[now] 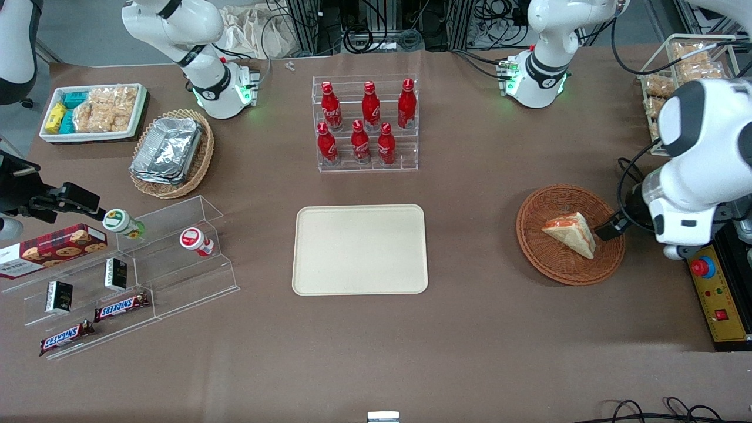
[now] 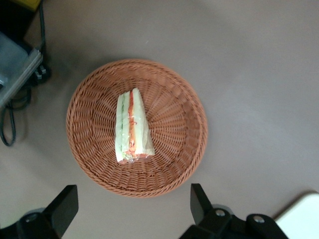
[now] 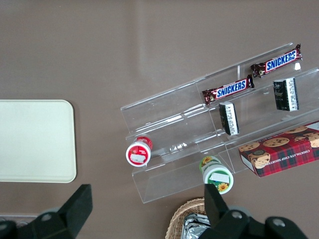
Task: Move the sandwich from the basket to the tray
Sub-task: 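Lower the open left gripper toward the wrapped sandwich in the wicker basket, then close the left gripper on the sandwich's upright edge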
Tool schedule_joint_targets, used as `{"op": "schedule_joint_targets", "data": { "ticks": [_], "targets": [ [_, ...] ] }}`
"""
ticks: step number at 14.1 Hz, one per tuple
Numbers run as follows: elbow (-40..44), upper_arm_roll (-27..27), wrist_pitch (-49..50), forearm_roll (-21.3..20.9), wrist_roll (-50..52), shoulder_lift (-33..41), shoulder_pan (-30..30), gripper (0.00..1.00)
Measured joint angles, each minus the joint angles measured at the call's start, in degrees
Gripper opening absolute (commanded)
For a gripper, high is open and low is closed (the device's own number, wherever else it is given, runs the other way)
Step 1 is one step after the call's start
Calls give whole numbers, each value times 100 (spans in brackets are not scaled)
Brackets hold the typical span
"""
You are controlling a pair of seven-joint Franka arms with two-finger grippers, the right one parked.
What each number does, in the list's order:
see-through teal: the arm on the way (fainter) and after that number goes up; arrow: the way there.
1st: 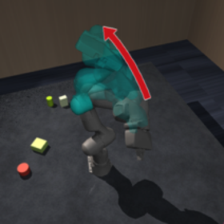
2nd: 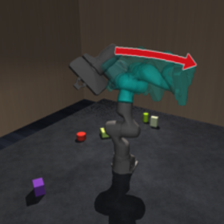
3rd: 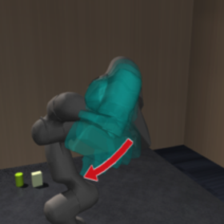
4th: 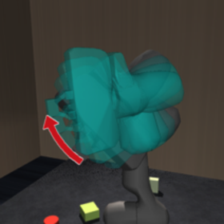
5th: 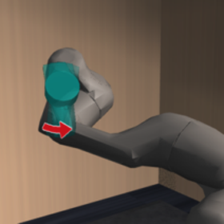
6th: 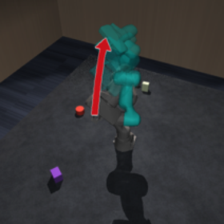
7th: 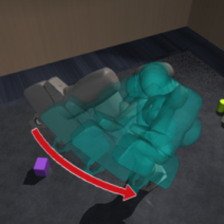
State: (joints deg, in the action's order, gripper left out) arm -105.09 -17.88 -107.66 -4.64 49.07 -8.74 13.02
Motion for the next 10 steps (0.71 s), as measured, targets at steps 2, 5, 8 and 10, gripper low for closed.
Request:
{"op": "schedule_joint_targets", "data": {
  "ticks": [2, 5, 8, 10],
  "targets": [
    [-470, 6, -421, -24, 455, -4, 0, 100],
    [-1215, 45, -1373, -42, 769, -47, 0, 100],
    [-1739, 262, -2197, -44, 804, -317, 5, 100],
    [-1788, 346, -2365, -44, 805, -528, 8, 100]
  ]
}}
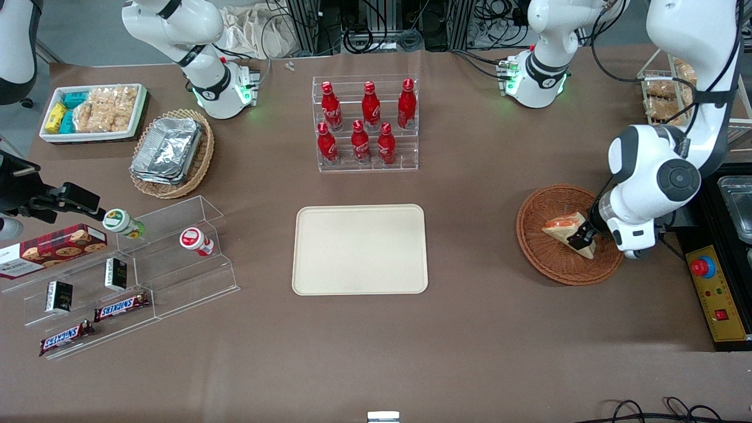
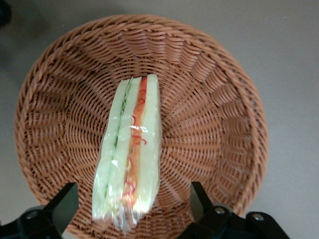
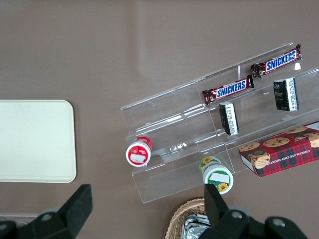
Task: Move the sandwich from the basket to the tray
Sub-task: 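Close the left gripper on the sandwich's upright edge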
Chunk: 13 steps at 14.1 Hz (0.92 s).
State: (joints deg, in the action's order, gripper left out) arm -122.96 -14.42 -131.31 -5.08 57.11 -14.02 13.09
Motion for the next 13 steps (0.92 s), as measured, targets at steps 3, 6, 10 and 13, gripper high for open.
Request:
{"op": "schedule_joint_targets", "data": {
  "ticks": [3, 6, 10, 13],
  "targets": [
    [-2, 40, -45, 0, 32, -162, 1, 100],
    [-42, 41, -45, 0, 56, -222, 1, 100],
    [-105, 43, -127, 1, 175, -270, 1, 64],
    [-146, 44, -332, 1, 262, -388, 1, 0]
  ]
}}
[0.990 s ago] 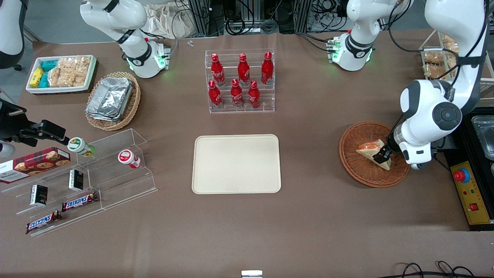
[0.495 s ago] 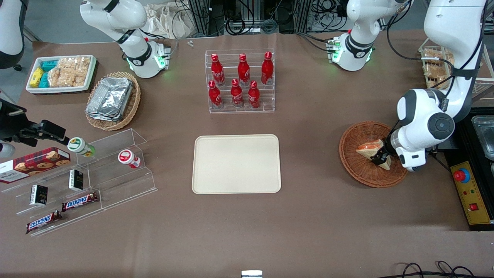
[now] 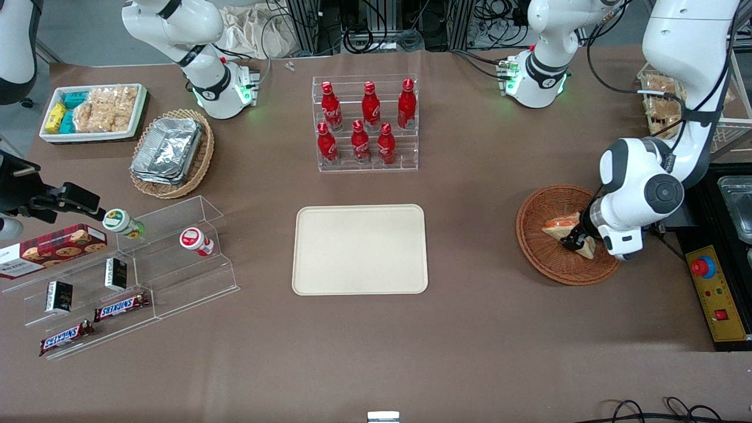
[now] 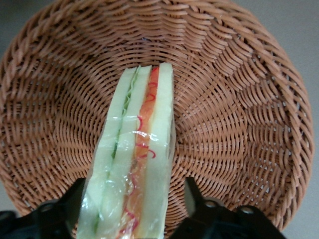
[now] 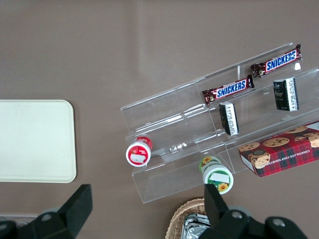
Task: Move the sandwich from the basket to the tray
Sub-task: 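Close the left gripper on the sandwich's upright edge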
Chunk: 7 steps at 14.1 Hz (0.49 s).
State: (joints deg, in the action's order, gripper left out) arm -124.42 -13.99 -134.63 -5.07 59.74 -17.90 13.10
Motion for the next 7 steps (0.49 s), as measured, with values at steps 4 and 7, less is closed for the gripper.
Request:
{"op": "schedule_joint_targets", "data": {
  "ticks": [4, 7],
  "targets": [
    [13, 0, -41, 0, 2, -21, 0, 0],
    [102, -11, 22, -2, 2, 98, -3, 0]
  ]
}}
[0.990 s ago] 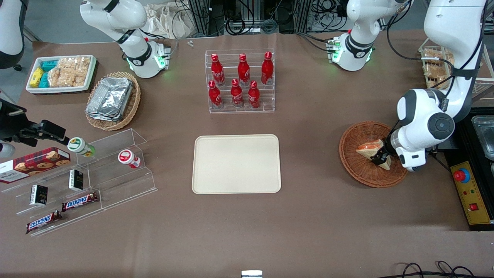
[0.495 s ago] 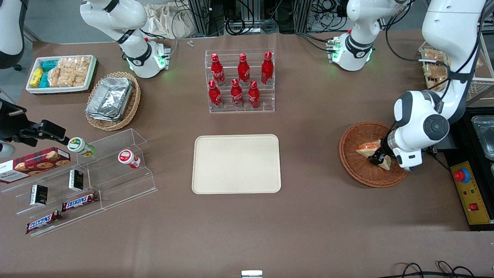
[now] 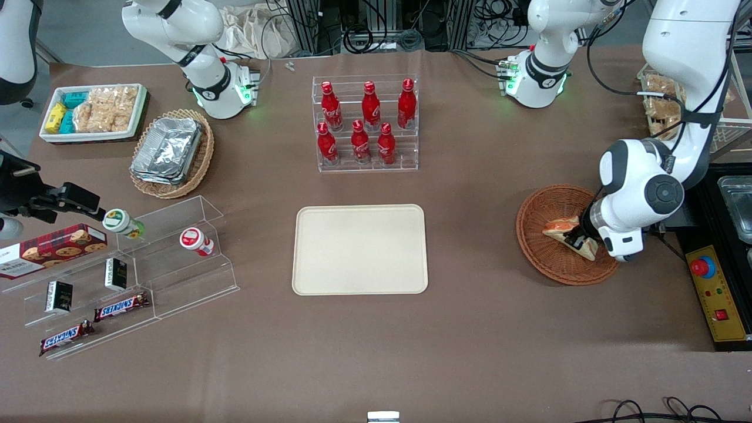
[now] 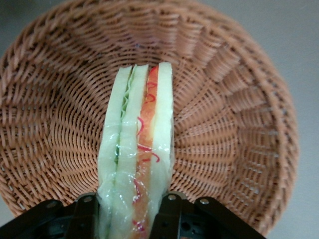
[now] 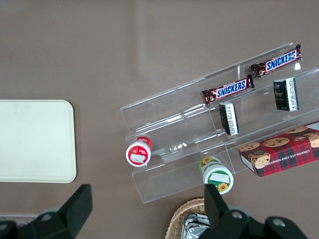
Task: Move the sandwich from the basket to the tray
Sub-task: 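Close the left gripper on the sandwich's upright edge, then lift the sandwich and carry it with the left gripper over the cream tray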
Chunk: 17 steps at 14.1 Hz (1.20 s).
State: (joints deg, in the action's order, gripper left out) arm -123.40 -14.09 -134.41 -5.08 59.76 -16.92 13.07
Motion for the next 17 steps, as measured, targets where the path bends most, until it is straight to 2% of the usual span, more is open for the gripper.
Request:
{"op": "schedule_joint_targets", "data": {
  "ticks": [3, 6, 10, 13, 17],
  "targets": [
    [296, -175, 427, -10, -20, 360, -15, 0],
    [1067, -672, 1346, -19, -158, 631, -39, 0],
    [2224, -1473, 2070, -24, -553, 557, -112, 0],
    [2846, -1722, 2122, -89, -837, 8, -705, 0],
    [3647, -1730, 2099, -916, -766, -1489, -1922, 0]
  ]
}}
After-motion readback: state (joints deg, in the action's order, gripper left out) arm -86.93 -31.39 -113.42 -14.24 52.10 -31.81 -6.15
